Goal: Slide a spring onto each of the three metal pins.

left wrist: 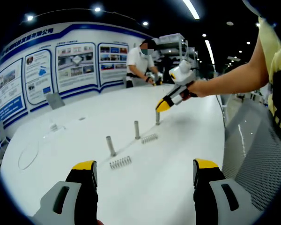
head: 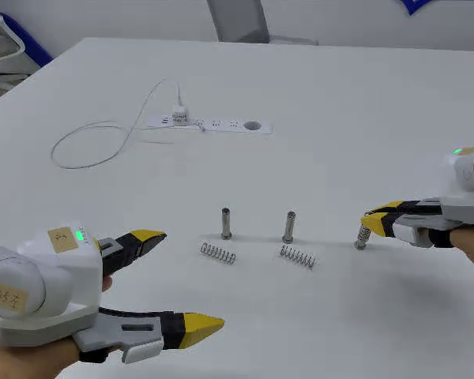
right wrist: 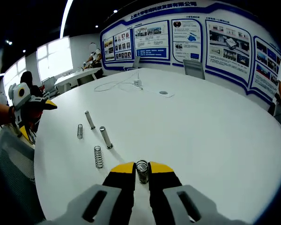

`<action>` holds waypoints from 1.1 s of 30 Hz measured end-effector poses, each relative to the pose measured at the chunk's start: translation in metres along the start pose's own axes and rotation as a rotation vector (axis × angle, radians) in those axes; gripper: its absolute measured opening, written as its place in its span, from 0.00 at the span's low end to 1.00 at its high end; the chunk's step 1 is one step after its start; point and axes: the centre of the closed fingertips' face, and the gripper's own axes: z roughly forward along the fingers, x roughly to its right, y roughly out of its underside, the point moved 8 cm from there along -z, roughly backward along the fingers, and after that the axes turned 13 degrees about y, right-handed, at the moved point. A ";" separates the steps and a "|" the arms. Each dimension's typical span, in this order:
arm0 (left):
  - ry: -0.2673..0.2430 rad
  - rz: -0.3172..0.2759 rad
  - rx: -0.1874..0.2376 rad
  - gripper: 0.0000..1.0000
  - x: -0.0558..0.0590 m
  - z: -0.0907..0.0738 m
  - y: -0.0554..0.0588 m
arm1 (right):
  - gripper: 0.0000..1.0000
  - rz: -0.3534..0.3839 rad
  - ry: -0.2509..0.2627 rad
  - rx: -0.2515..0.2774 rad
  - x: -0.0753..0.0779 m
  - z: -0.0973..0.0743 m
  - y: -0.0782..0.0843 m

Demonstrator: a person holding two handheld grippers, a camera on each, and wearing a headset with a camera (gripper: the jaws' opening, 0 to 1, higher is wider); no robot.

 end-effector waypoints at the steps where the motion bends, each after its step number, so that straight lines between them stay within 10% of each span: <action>1: 0.000 0.000 0.000 0.86 0.000 0.000 0.000 | 0.12 -0.003 0.000 -0.005 0.000 0.001 0.001; 19: -0.002 -0.001 0.006 0.86 0.001 0.000 0.000 | 0.18 -0.009 0.020 -0.027 -0.002 -0.003 0.004; 33: 0.004 0.005 0.012 0.86 0.002 0.002 -0.001 | 0.20 -0.126 -0.027 0.085 -0.029 -0.016 -0.046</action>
